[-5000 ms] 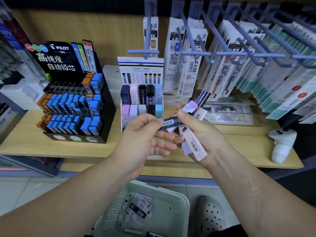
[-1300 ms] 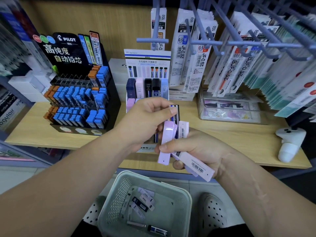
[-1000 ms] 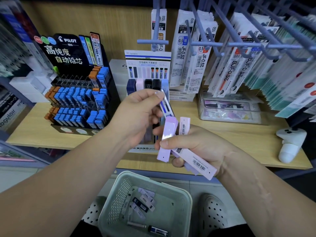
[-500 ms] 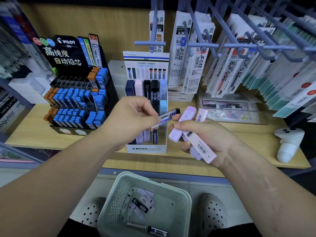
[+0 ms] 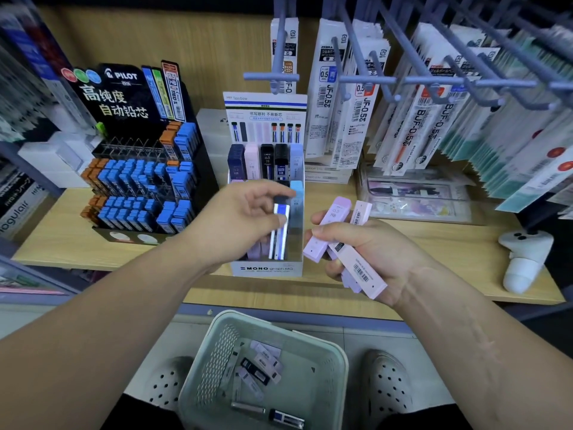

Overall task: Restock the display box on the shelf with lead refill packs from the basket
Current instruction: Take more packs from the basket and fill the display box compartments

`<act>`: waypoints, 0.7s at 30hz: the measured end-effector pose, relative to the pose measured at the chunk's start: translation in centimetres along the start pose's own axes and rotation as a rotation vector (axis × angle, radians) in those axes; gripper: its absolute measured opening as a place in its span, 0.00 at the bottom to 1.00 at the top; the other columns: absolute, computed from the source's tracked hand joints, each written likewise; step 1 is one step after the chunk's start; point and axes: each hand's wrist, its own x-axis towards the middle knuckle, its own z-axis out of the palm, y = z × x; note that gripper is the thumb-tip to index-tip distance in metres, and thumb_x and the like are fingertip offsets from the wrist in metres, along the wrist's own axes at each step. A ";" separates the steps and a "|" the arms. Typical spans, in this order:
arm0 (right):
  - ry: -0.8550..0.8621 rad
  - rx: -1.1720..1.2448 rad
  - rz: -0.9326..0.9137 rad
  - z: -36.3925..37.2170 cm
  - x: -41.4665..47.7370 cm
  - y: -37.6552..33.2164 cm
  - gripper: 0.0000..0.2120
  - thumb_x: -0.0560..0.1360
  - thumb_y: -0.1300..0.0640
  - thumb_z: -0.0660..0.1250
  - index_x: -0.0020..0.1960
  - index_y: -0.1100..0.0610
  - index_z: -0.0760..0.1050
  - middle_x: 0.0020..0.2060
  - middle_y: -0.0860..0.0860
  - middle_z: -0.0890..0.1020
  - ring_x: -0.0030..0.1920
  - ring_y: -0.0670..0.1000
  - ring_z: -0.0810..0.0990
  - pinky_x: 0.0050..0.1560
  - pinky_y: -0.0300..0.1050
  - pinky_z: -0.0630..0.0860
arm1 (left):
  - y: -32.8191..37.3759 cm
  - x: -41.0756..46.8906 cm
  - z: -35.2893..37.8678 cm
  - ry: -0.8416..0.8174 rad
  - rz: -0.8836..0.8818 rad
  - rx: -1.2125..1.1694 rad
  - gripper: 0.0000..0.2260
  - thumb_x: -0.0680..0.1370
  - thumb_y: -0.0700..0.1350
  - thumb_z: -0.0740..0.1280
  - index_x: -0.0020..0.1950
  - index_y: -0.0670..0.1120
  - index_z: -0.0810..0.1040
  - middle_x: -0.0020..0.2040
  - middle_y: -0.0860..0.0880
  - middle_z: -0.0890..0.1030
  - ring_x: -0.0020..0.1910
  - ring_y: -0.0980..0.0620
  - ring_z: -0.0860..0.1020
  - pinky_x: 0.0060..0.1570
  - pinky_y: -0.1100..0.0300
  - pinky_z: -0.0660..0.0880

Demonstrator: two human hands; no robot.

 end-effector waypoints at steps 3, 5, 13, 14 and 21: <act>0.031 0.012 0.000 -0.5 0.1 -0.1 0.06 0.74 0.67 0.71 0.48 0.59 0.81 0.39 0.58 0.84 0.33 0.51 0.79 0.24 0.37 0.70 | -0.2 0.4 -0.5 0.208 0.043 -0.045 0.14 0.74 0.35 0.73 0.53 0.53 0.84 0.34 0.56 0.76 0.29 0.50 0.79 0.40 0.53 0.81; 0.042 0.015 -0.002 -0.8 0.1 -0.2 0.06 0.74 0.67 0.71 0.50 0.59 0.81 0.39 0.58 0.84 0.35 0.51 0.79 0.24 0.37 0.70 | -0.3 0.5 -0.4 0.237 0.075 -0.022 0.13 0.73 0.36 0.75 0.52 0.53 0.85 0.33 0.56 0.76 0.30 0.48 0.81 0.44 0.50 0.83; 0.026 0.006 -0.002 -0.9 0.0 -0.2 0.07 0.74 0.67 0.71 0.50 0.58 0.80 0.39 0.57 0.84 0.37 0.52 0.77 0.25 0.37 0.69 | -1.3 -0.2 1.2 0.150 0.152 0.183 0.12 0.71 0.35 0.76 0.40 0.49 0.77 0.34 0.54 0.78 0.31 0.62 0.75 0.38 0.69 0.76; 0.024 0.003 -0.003 -0.9 0.0 -0.2 0.07 0.74 0.67 0.71 0.50 0.58 0.80 0.39 0.57 0.84 0.36 0.52 0.78 0.25 0.37 0.69 | -1.5 -0.2 1.4 0.140 0.162 0.208 0.12 0.72 0.35 0.76 0.39 0.50 0.77 0.34 0.54 0.78 0.31 0.62 0.75 0.38 0.68 0.76; 0.016 -0.006 -0.010 -1.0 -0.2 -0.3 0.07 0.74 0.67 0.71 0.51 0.58 0.80 0.38 0.57 0.84 0.35 0.51 0.78 0.25 0.37 0.69 | -3.0 -0.1 2.1 0.120 0.189 0.394 0.12 0.71 0.37 0.76 0.38 0.51 0.76 0.31 0.56 0.77 0.29 0.60 0.74 0.35 0.62 0.75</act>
